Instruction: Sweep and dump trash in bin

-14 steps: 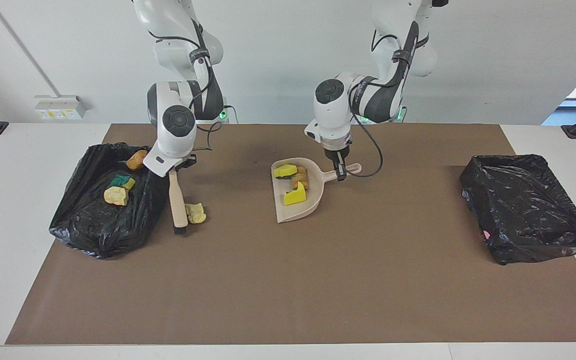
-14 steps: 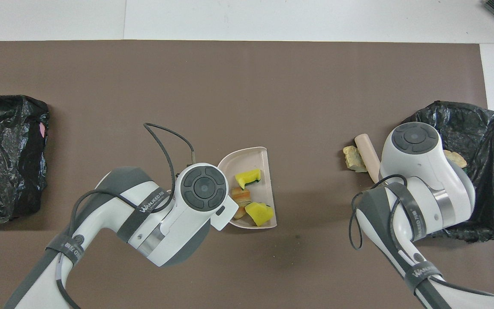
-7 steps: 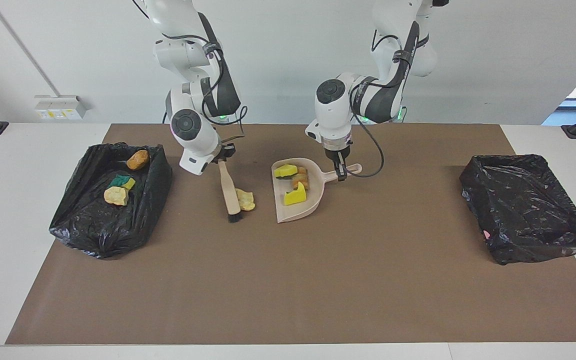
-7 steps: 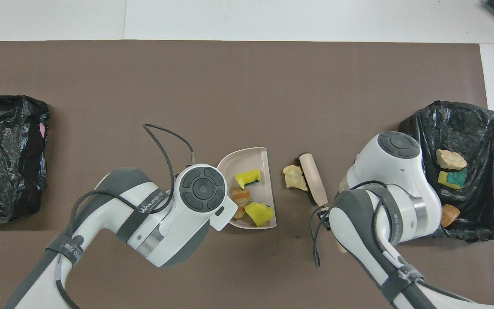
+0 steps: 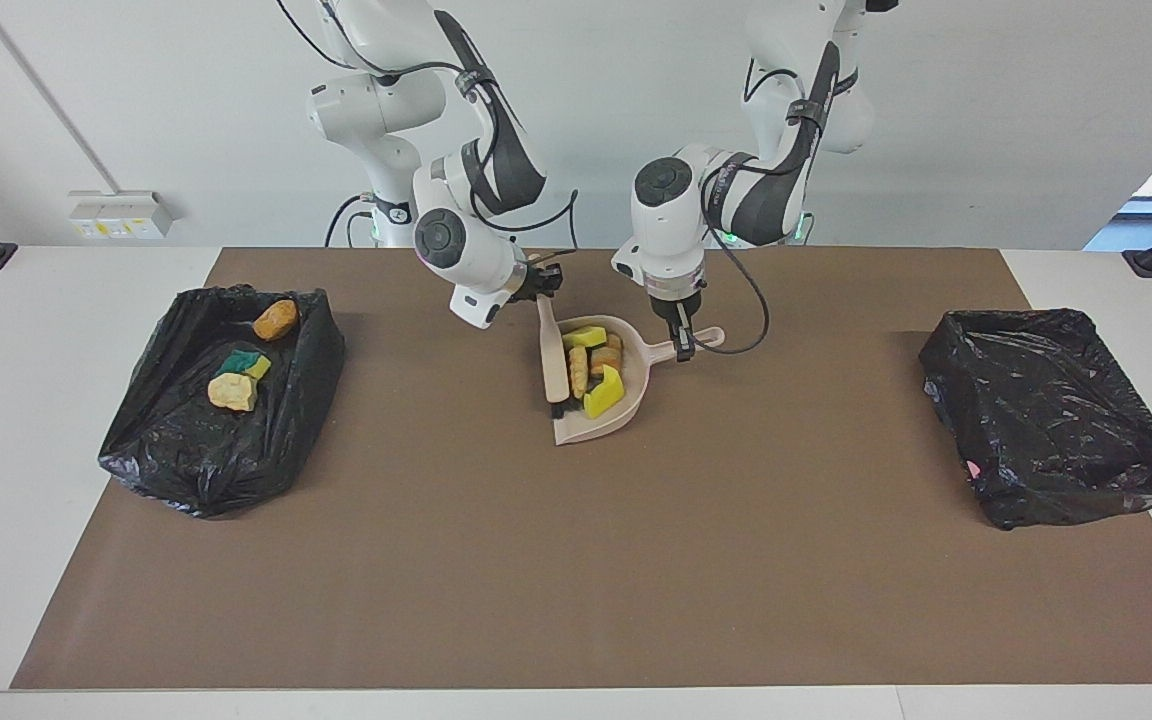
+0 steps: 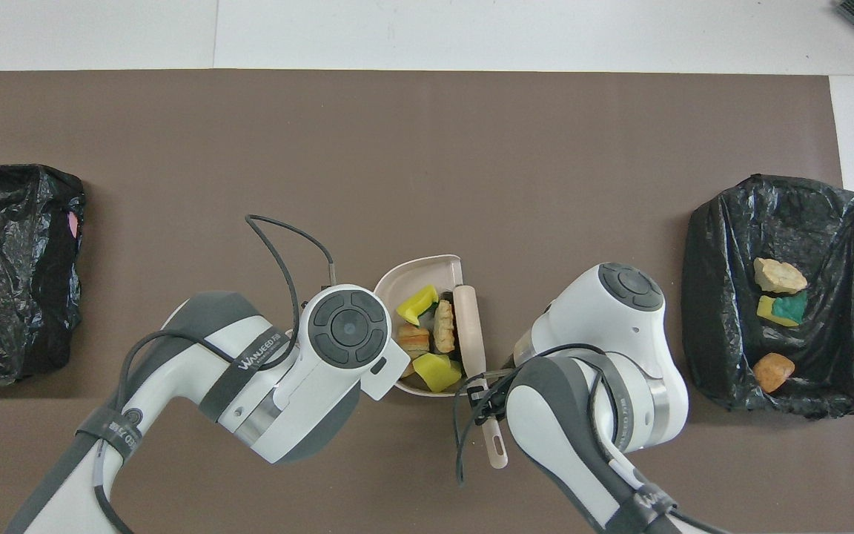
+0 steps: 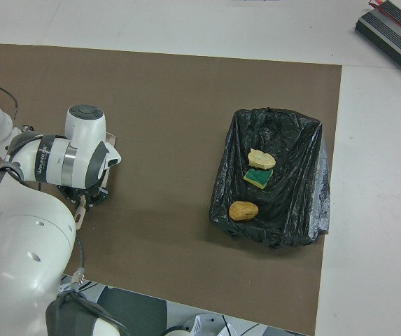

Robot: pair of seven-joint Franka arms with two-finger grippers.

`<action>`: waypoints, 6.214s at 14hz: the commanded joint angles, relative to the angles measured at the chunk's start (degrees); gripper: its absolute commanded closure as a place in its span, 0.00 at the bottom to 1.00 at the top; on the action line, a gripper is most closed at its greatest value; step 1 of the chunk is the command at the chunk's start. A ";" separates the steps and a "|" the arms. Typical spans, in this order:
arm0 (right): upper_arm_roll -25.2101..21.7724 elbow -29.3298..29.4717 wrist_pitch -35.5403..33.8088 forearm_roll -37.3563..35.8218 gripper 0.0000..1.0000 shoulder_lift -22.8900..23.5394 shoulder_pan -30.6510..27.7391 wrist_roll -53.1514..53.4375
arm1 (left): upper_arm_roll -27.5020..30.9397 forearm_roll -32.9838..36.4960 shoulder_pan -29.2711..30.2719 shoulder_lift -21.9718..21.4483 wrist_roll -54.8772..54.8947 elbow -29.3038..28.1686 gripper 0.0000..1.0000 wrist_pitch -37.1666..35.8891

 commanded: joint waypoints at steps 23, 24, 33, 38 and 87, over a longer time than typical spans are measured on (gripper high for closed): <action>3.98 8.25 -12.15 -15.30 1.00 -8.18 7.17 26.39 | 0.28 -0.60 26.27 -13.29 21.68 -2.56 1.00 -2.20; 3.98 8.25 -11.45 -15.21 1.00 -6.77 9.11 28.94 | 0.46 -0.60 29.00 -14.08 21.86 -2.30 1.00 -2.90; 3.98 -1.06 2.17 -15.12 1.00 -5.54 15.89 33.80 | 0.90 -5.87 61.16 -9.55 51.60 10.67 1.00 -3.00; 3.98 -2.74 6.65 -15.04 1.00 -3.69 15.90 35.03 | 1.16 3.13 65.76 0.67 57.90 21.35 1.00 3.73; 2.58 34.41 -15.72 -36.48 0.00 -7.02 -21.88 15.27 | 0.46 -11.58 1.53 26.23 -77.00 38.03 1.00 -9.15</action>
